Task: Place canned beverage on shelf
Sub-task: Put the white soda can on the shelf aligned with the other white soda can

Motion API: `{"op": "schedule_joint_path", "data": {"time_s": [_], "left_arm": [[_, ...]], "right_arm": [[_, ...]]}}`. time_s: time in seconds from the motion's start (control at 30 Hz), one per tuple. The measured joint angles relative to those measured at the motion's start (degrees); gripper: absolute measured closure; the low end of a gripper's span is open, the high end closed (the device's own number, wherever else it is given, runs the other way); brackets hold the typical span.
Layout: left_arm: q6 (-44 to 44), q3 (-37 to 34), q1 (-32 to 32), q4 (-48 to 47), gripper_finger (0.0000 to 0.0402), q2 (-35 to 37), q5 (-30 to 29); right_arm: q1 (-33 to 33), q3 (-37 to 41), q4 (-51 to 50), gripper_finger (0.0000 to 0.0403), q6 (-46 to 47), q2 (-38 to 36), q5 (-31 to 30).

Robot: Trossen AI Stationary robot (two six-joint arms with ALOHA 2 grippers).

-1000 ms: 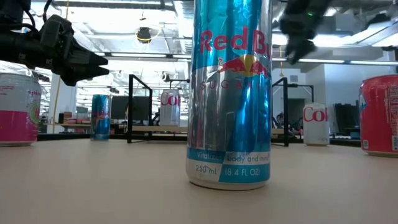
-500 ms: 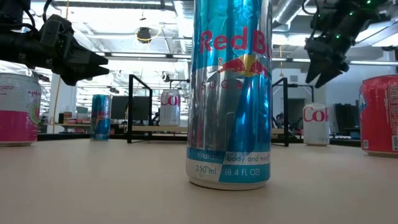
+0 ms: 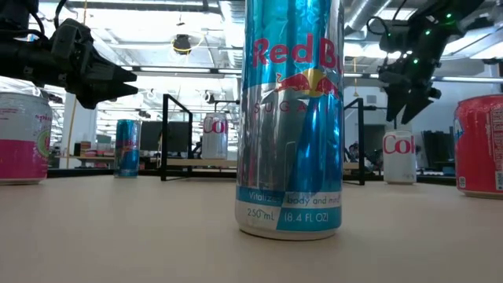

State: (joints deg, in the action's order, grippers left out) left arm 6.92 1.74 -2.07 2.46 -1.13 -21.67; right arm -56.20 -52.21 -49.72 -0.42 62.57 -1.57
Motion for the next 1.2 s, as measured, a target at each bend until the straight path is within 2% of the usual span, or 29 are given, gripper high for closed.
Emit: {"op": "schedule_joint_path", "data": {"time_s": [0.67, 1.0, 1.2], "left_arm": [[-0.02, 0.00, 0.00, -0.43, 0.0168, 0.01, 0.01], [-0.02, 0.00, 0.00, -0.42, 0.0168, 0.00, -0.07], [0.76, 0.00, 0.00, -0.42, 0.0168, 0.00, -0.11]], "right_arm": [[0.56, -0.20, -1.07, 0.0063, 0.59, 7.87, -1.68], [0.56, -0.04, -1.28, 0.0118, 0.38, 5.44, -1.19], [0.56, 0.00, -1.48, 0.0128, 0.26, 4.96, -0.76]]}}
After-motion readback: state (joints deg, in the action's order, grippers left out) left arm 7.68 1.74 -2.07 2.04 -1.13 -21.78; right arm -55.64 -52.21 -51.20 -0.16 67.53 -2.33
